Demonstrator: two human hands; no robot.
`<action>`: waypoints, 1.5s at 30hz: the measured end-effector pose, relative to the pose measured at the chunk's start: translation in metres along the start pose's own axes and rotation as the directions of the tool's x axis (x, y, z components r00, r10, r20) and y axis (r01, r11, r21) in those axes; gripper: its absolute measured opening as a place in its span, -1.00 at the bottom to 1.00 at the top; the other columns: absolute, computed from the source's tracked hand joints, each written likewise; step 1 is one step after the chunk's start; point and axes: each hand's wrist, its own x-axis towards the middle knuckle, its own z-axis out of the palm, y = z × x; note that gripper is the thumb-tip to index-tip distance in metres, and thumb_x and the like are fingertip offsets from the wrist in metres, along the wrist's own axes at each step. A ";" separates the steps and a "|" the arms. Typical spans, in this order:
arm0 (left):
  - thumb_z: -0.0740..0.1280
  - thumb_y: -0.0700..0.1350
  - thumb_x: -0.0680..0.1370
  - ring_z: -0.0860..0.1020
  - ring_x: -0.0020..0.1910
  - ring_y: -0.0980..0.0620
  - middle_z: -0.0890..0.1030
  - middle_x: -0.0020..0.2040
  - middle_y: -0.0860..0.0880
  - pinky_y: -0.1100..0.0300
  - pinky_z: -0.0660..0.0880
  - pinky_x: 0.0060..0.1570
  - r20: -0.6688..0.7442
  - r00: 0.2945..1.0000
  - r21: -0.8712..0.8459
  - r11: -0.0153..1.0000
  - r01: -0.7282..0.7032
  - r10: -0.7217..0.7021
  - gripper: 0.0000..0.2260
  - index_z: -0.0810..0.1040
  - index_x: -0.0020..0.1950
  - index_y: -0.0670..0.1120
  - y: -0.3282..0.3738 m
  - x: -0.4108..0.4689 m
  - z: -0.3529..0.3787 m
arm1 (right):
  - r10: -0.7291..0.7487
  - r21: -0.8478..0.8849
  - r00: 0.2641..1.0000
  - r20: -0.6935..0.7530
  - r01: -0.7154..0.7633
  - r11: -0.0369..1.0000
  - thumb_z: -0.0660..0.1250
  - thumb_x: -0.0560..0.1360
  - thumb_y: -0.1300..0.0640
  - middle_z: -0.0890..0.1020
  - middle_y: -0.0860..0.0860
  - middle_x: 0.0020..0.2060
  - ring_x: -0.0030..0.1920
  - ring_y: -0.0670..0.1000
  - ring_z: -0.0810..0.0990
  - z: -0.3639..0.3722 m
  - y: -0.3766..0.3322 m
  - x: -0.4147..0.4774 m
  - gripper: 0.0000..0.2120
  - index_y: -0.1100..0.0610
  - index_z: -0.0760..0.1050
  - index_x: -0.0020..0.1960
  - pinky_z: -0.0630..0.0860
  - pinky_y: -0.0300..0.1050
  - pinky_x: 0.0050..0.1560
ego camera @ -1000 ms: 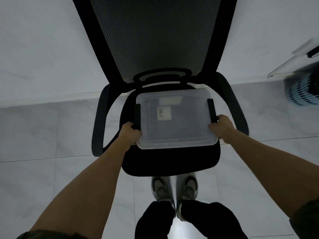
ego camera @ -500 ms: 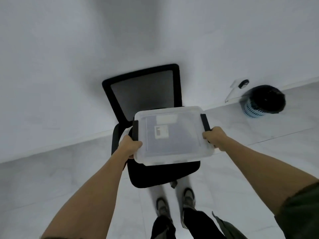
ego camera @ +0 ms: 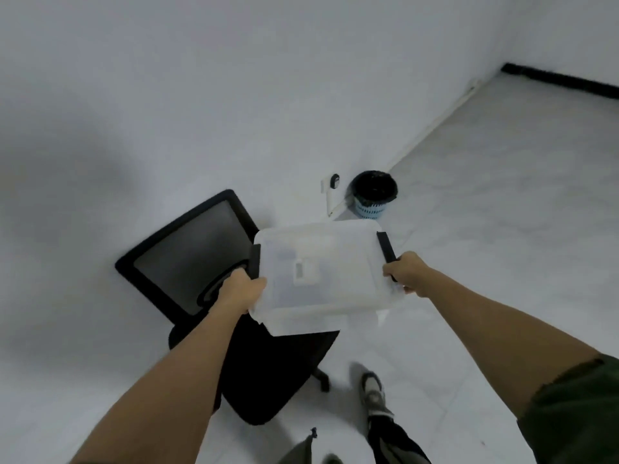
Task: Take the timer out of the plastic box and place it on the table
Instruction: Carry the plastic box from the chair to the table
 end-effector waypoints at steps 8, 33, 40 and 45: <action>0.29 -0.05 0.45 0.60 -0.22 -0.14 0.61 -0.21 -0.15 0.06 0.57 -0.21 0.178 0.934 0.137 0.932 -0.335 0.310 -0.78 0.54 -0.11 -0.21 0.099 -0.062 0.063 | 0.150 0.285 0.971 -0.187 -0.093 0.954 0.32 0.48 0.25 0.52 0.21 0.00 -0.06 0.21 0.55 -0.100 0.110 -0.096 -0.73 0.32 0.40 0.14 0.55 -0.02 -0.30; 0.37 -0.11 0.42 0.46 -0.32 -0.12 0.53 -0.22 -0.14 0.19 0.37 -0.40 0.806 0.182 -0.059 0.381 -0.923 0.564 -0.86 0.45 -0.18 -0.15 0.349 -0.568 0.616 | 0.779 0.820 0.328 -0.534 -0.023 0.572 0.31 0.45 0.18 0.50 0.12 -0.31 -0.41 0.07 0.49 -0.380 0.671 -0.493 -0.85 0.28 0.45 -0.09 0.36 -0.26 -0.57; 0.35 -0.16 0.44 0.33 -0.44 -0.07 0.44 -0.32 -0.11 0.23 0.26 -0.49 0.896 -0.078 -0.207 0.255 -0.945 0.437 -0.82 0.39 -0.28 -0.15 0.375 -0.719 0.755 | 0.902 0.905 0.087 -0.424 0.072 0.418 0.30 0.44 0.11 0.53 0.16 -0.22 -0.24 0.16 0.54 -0.406 0.788 -0.564 -0.80 0.27 0.47 -0.10 0.45 -0.06 -0.27; 0.36 -0.16 0.42 0.23 -0.41 -0.04 0.32 -0.36 -0.08 0.22 0.21 -0.51 0.903 -0.267 -0.324 0.126 -0.938 0.336 -0.81 0.33 -0.21 -0.10 0.381 -0.843 0.830 | 0.955 0.941 -0.066 -0.289 0.164 0.296 0.29 0.45 0.07 0.48 0.14 -0.23 -0.26 0.12 0.48 -0.411 0.848 -0.630 -0.78 0.25 0.44 -0.09 0.41 -0.08 -0.32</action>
